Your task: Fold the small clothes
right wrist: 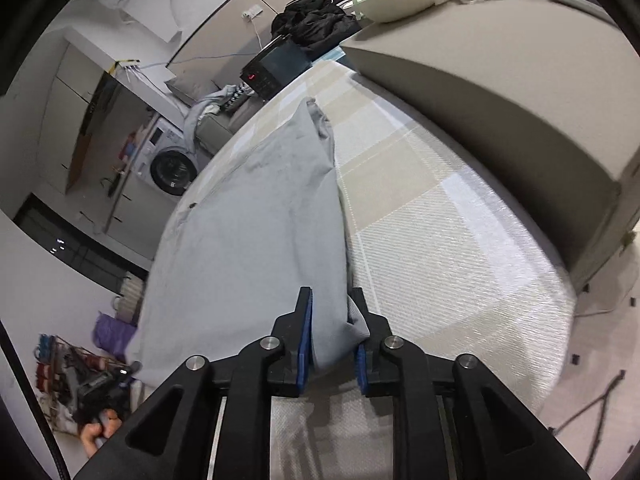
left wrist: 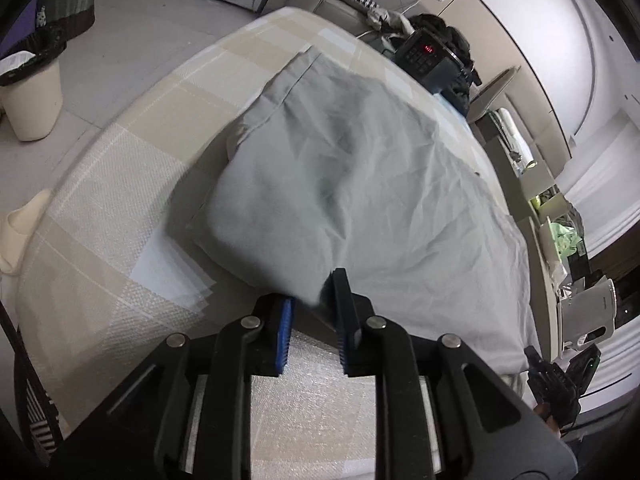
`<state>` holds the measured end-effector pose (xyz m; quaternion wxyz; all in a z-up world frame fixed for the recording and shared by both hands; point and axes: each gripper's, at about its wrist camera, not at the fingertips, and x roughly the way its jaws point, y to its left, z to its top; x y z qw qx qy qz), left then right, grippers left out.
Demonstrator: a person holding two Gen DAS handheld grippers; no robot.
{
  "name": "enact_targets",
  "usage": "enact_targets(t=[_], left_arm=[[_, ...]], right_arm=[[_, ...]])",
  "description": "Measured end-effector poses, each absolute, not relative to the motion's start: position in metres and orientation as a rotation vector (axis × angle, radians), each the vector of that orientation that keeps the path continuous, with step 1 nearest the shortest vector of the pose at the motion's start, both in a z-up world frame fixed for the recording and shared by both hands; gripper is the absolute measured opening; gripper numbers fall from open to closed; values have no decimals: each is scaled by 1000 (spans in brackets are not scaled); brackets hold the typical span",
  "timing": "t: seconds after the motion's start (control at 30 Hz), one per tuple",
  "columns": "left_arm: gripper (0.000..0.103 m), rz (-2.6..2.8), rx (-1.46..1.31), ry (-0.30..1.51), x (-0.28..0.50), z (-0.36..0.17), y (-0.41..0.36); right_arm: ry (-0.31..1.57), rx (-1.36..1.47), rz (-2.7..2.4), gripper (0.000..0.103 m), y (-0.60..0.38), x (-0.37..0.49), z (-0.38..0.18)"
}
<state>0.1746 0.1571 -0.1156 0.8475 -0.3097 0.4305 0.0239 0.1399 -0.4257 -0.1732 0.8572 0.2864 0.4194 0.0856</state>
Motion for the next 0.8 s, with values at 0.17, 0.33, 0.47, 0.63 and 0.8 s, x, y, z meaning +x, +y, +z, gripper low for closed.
enact_targets(t=[0.17, 0.33, 0.47, 0.63, 0.8], left_arm=[[20, 74, -623, 890, 161, -108, 165], [20, 124, -635, 897, 151, -110, 185], [20, 233, -611, 862, 134, -101, 212], [20, 254, -640, 803, 120, -85, 232], [31, 182, -623, 812, 129, -86, 222]], right_arm=[[836, 571, 171, 26, -433, 130, -166], [822, 571, 133, 20, -444, 123, -167], [823, 577, 79, 20, -463, 114, -170], [821, 652, 97, 22, -476, 107, -173], [830, 672, 158, 30, -465, 113, -176]])
